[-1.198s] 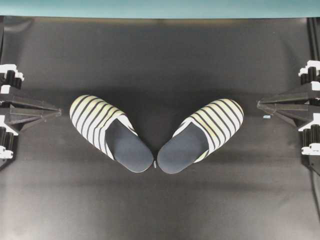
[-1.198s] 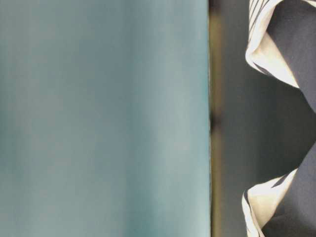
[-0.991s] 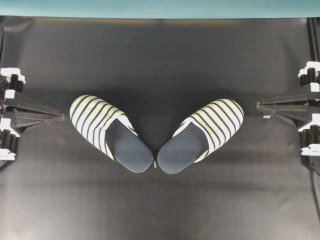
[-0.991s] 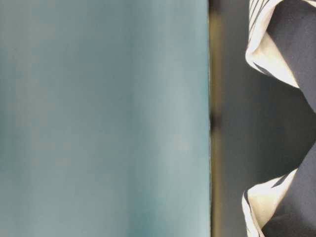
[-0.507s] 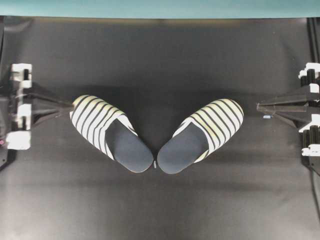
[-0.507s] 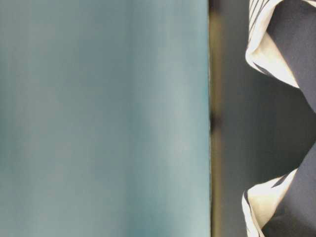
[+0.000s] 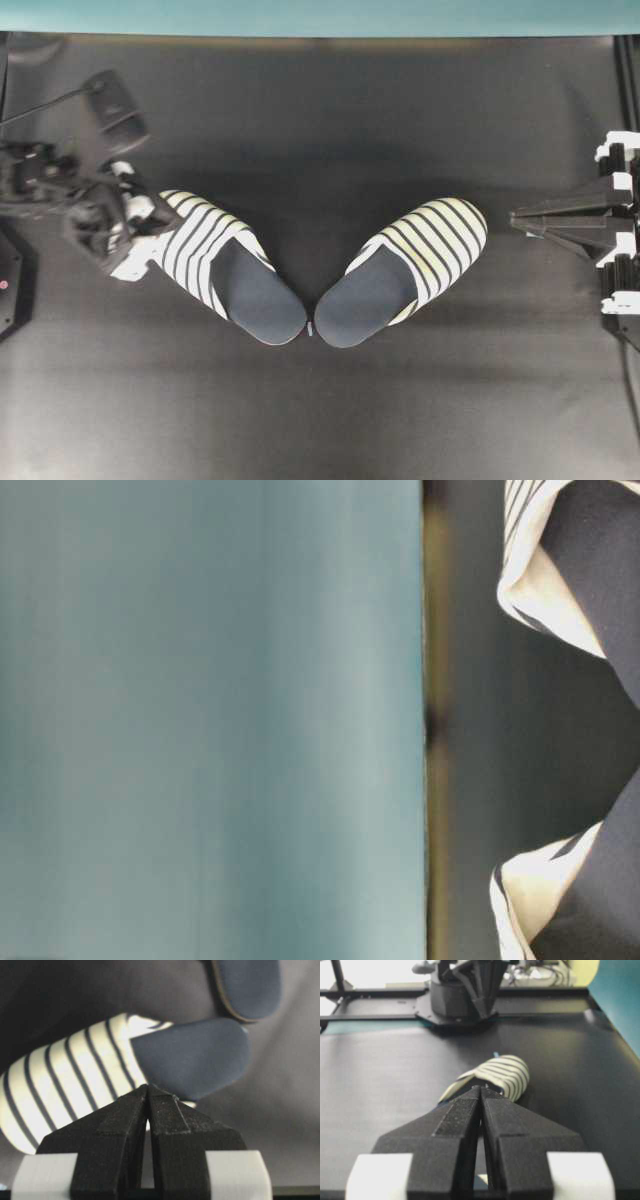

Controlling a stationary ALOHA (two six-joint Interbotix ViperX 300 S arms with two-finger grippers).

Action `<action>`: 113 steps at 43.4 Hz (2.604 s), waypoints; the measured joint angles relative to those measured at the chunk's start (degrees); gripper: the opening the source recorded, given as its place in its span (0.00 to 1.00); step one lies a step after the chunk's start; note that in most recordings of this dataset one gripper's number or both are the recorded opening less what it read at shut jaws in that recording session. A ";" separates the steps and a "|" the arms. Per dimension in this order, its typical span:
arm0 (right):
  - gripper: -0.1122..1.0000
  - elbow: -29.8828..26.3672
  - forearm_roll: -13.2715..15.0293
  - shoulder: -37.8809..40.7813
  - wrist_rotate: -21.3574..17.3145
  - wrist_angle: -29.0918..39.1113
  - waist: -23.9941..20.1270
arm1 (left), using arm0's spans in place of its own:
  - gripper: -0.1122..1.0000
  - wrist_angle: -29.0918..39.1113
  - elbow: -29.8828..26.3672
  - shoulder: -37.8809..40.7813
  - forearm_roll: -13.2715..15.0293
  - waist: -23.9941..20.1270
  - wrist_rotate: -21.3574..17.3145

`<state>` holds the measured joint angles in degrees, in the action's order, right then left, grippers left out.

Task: Arrange the slippers with the left arm.
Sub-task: 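Lower the left gripper and grasp the left slipper's striped upper, then rotate the held left slipper so its toe points straight down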

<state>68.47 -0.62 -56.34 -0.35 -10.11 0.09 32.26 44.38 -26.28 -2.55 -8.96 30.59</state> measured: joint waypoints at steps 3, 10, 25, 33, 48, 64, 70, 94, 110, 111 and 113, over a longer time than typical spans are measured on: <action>0.10 0.00 -0.09 -0.18 0.00 0.00 0.00 | 0.13 1.05 -1.93 2.29 0.00 -0.26 0.53; 0.10 0.53 0.00 -0.53 0.00 0.18 0.00 | 0.21 3.16 -5.80 7.12 0.00 0.00 0.62; 0.10 2.02 0.00 -1.14 0.00 0.18 0.00 | 0.84 6.15 -8.53 17.31 0.09 2.90 2.64; 0.10 2.29 0.00 -1.67 0.00 0.18 0.00 | 0.89 8.00 -9.23 20.21 0.00 1.85 6.77; 0.10 3.25 -0.09 -2.64 0.00 0.18 0.00 | 0.86 8.09 -9.76 26.28 -0.18 -0.44 7.73; 0.10 3.96 0.00 -2.72 0.00 0.18 0.00 | 0.29 7.12 -10.63 27.25 -0.26 -0.88 -0.97; 0.10 3.96 -0.09 -2.72 0.00 0.09 0.00 | 0.11 7.03 -12.48 26.46 -0.35 -0.97 -8.35; 0.10 4.22 -0.70 -2.72 0.00 -0.09 0.00 | 0.11 4.31 -19.78 28.21 -0.53 -0.97 -24.26; 0.10 4.66 -0.70 -2.72 0.00 -0.18 0.00 | 0.11 0.26 -19.34 31.99 -0.53 -0.35 -22.32; 0.10 4.66 -0.79 -2.72 0.00 -0.18 0.00 | 0.11 0.26 -19.34 32.08 -0.53 -0.18 -22.24; 0.10 4.75 -0.79 -2.72 0.00 -0.18 0.00 | 0.11 0.18 -18.98 32.43 -0.53 0.09 -21.45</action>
<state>73.21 -1.41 -59.06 -0.35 -10.28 0.09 32.43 25.40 6.15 -3.08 -8.88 9.14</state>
